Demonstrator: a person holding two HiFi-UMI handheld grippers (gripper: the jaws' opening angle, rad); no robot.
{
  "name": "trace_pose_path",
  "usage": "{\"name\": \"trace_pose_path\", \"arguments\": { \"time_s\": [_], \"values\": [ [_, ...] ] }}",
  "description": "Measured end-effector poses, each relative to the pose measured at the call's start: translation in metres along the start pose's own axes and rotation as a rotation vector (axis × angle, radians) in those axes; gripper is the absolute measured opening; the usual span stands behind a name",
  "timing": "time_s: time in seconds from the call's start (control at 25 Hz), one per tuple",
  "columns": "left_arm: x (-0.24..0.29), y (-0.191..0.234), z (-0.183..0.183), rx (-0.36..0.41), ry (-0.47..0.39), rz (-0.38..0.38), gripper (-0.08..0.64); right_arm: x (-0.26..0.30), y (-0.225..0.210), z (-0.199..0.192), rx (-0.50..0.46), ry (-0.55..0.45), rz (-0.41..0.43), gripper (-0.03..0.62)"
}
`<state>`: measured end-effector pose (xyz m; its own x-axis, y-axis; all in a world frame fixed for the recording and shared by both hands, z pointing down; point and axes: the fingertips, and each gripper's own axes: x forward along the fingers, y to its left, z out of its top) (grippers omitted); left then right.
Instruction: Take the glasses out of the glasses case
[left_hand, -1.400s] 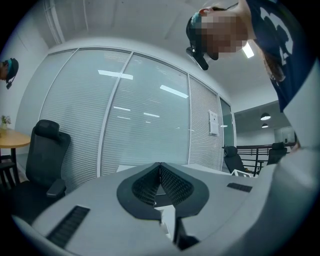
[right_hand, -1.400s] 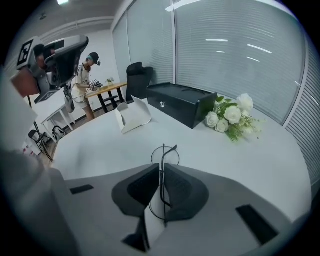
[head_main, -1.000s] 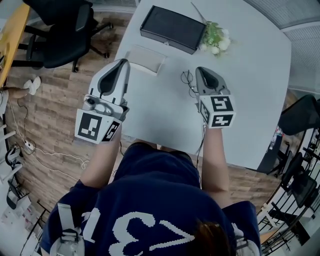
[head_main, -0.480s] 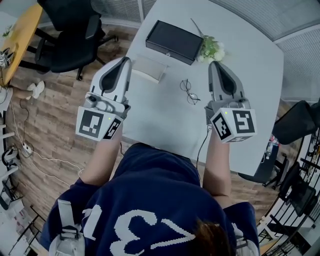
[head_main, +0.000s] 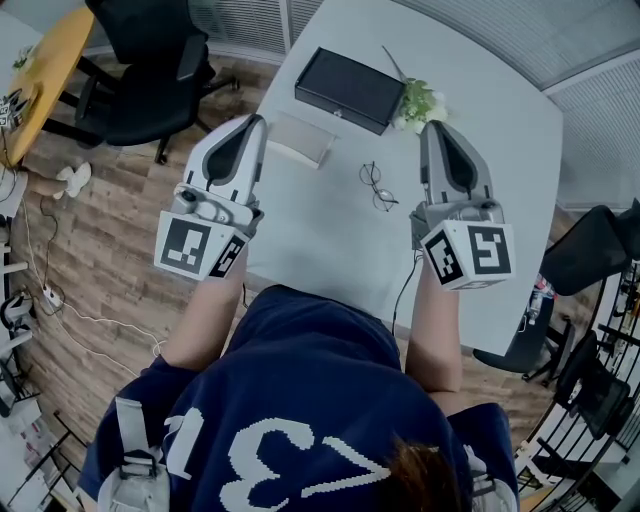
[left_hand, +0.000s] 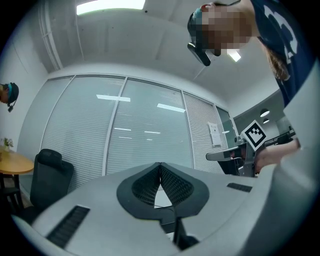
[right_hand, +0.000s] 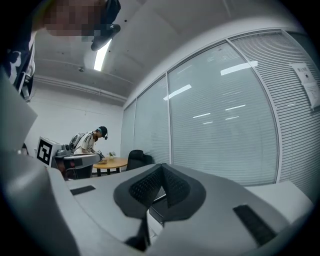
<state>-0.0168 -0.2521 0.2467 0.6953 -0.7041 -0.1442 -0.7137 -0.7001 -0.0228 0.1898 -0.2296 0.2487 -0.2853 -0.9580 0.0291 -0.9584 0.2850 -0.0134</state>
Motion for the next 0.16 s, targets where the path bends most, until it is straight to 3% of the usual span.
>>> {"name": "trace_pose_path", "arguments": {
  "time_s": [0.16],
  "values": [
    [-0.0008, -0.0009, 0.0006, -0.001, 0.001, 0.002, 0.014, -0.0019, 0.0015, 0.0065, -0.006, -0.014, -0.005, 0.023]
  ]
}}
